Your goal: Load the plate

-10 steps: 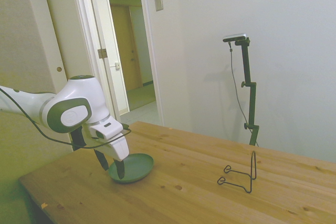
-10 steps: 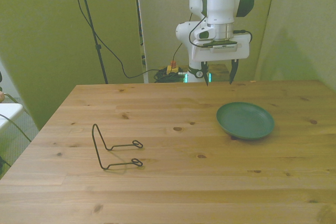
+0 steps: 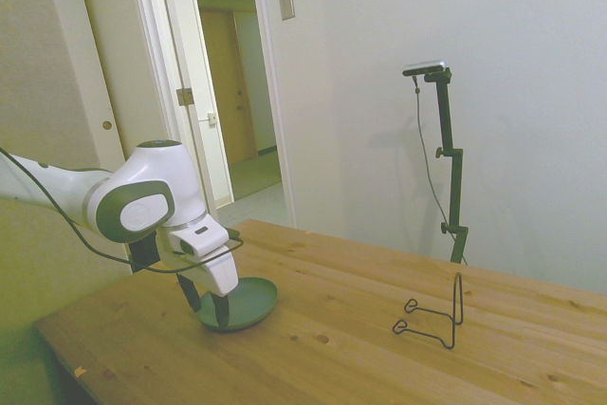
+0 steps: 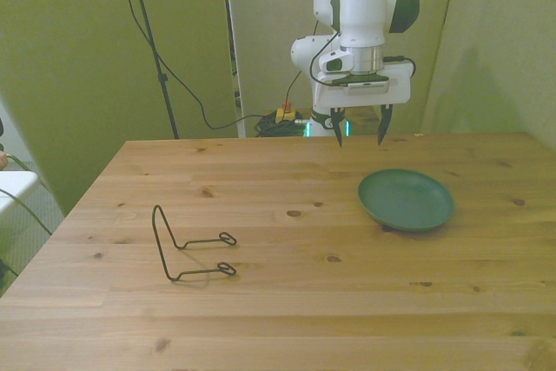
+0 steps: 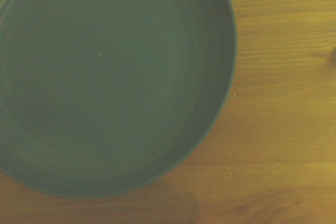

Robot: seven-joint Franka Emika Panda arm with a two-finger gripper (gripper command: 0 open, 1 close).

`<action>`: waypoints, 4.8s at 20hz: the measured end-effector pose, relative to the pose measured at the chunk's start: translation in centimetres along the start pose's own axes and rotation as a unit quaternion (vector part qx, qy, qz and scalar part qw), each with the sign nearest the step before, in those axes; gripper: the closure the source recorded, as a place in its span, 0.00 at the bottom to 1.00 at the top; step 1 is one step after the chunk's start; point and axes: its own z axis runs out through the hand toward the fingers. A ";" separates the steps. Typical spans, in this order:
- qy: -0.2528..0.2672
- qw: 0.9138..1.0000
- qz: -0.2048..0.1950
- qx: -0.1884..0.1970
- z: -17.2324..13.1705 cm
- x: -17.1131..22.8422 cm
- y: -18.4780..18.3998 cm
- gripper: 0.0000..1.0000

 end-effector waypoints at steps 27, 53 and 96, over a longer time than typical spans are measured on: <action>-0.029 0.998 0.059 0.023 3.7 8.7 -3.6 0.00; -0.088 0.993 0.047 0.058 8.2 8.8 -6.0 1.00; -0.049 0.995 0.064 0.050 -6.9 20.4 1.5 1.00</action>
